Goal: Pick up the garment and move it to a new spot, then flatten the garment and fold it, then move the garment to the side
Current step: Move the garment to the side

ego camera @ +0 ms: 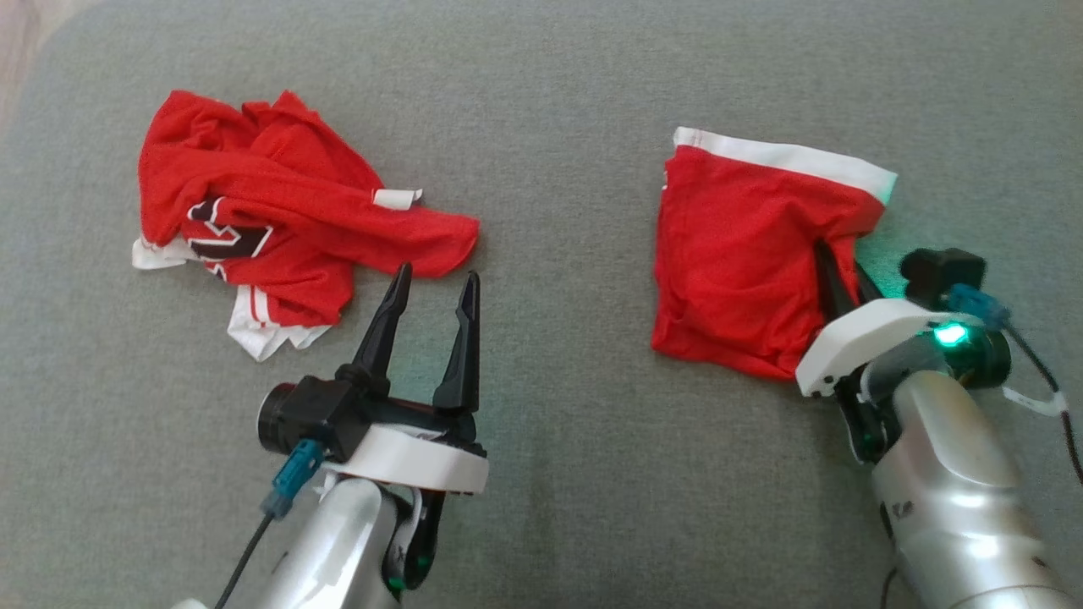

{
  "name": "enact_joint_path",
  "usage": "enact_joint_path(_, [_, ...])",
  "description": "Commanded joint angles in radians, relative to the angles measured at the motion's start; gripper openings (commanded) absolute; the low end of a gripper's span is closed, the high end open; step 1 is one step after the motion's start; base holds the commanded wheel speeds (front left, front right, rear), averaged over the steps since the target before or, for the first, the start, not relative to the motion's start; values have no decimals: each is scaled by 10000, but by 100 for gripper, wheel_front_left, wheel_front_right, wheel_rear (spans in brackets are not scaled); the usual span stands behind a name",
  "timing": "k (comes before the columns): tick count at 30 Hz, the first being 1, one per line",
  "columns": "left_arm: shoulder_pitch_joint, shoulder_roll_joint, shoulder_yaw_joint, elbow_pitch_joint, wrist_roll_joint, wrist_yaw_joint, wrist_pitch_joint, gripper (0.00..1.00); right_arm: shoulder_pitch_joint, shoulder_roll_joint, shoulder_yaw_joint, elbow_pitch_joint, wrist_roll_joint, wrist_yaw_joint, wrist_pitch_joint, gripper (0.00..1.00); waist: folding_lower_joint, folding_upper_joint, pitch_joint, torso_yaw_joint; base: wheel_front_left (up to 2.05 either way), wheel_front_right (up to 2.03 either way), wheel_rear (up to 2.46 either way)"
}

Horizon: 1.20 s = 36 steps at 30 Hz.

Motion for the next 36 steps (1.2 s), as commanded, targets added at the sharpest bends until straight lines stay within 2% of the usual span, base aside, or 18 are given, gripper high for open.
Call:
enact_joint_path(1, [-383, 31, 211, -329, -12, 90, -53, 100, -72, 66, 325, 12, -163, -7, -98, 0, -1, 0, -59, -64, 0, 0, 0])
enact_joint_path(10, [-378, 31, 56, -480, 53, 90, -53, 100, -472, -612, 1042, 293, -1100, -7, -764, 0, -1, 0, -398, -816, 0, 0, 0])
enact_joint_path(14, [-504, 31, -179, -552, 71, 80, -53, 100, -599, -1277, 1654, 99, -1323, -7, -683, 0, -1, 0, -414, -1196, 0, 0, 0])
enact_joint_path(18, [-740, 31, -462, -644, 39, 125, -53, 100, -720, -2235, 2200, -203, -1201, -7, -404, 0, -1, 0, -302, -1482, 0, 0, 0])
enact_joint_path(23, [-1069, 31, -751, -771, 11, 211, -53, 100, -929, -3730, 2758, -530, -773, -7, 107, 0, -1, 0, 69, -1644, 0, 0, 0])
enact_joint_path(32, [-1558, 31, -938, -811, 152, 188, -53, 100, -1434, -6328, 3042, -117, 16, -7, 542, 0, -1, 0, 906, -1335, 0, 0, 0])
enact_joint_path(36, [-1650, 31, -917, -839, 212, 139, -53, 100, -1724, -6811, 2933, 316, -83, -7, 556, 0, -1, 0, 1105, -1204, 0, 0, 0])
